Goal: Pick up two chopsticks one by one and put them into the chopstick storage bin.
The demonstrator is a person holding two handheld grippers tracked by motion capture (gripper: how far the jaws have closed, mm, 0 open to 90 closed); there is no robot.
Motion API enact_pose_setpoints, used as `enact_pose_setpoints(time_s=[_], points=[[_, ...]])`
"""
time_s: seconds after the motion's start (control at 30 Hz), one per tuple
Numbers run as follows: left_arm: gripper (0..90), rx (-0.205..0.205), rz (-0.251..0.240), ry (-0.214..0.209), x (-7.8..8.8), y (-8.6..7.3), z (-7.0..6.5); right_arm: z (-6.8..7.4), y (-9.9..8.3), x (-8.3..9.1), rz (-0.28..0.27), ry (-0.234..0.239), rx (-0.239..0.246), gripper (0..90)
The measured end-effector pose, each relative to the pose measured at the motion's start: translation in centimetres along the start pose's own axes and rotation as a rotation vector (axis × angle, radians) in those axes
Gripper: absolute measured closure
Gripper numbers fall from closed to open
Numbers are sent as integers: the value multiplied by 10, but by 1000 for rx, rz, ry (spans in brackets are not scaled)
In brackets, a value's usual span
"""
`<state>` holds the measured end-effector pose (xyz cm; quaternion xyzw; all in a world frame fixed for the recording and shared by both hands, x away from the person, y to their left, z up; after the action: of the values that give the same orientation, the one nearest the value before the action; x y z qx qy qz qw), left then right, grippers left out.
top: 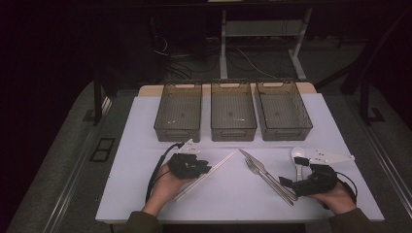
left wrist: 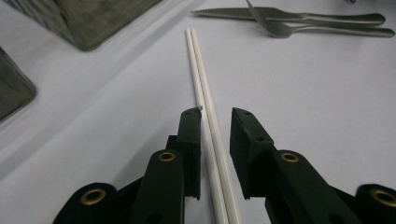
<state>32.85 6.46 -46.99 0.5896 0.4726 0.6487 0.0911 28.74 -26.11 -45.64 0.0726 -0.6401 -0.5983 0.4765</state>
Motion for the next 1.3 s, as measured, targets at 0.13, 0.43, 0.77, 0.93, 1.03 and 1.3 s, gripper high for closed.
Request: enact_pose_setpoints(time_s=[0.13, 0.43, 0.77, 0.93, 1.03, 1.3], points=[[740, 7, 15, -1, -2, -2, -1, 0, 0, 0, 1, -1, -2, 15], [769, 8, 56, 3, -6, -6, 1, 0, 0, 0, 2, -1, 2, 15], [799, 31, 70, 4, -9, -8, 1, 0, 0, 0, 3, -2, 1, 15], [803, 30, 72, 5, -9, -8, 2, 0, 0, 0, 3, -3, 2, 15], [803, 34, 72, 6, -10, -8, 2, 0, 0, 0, 3, -3, 1, 15], [802, 27, 85, 17, -10, -10, 3, 0, 0, 0, 3, -3, 1, 15]])
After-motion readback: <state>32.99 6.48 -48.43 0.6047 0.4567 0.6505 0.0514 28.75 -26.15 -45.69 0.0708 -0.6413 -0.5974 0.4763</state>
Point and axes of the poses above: each handheld gripper's, and its own axes: x roughly backward along the jaws, y roughly out of its top, z roughly to its left, the point moved 6 cm from there along -x, roughly forward along the jaws, and after that the axes turned 1 degree about -z, right-handed, at the moved point
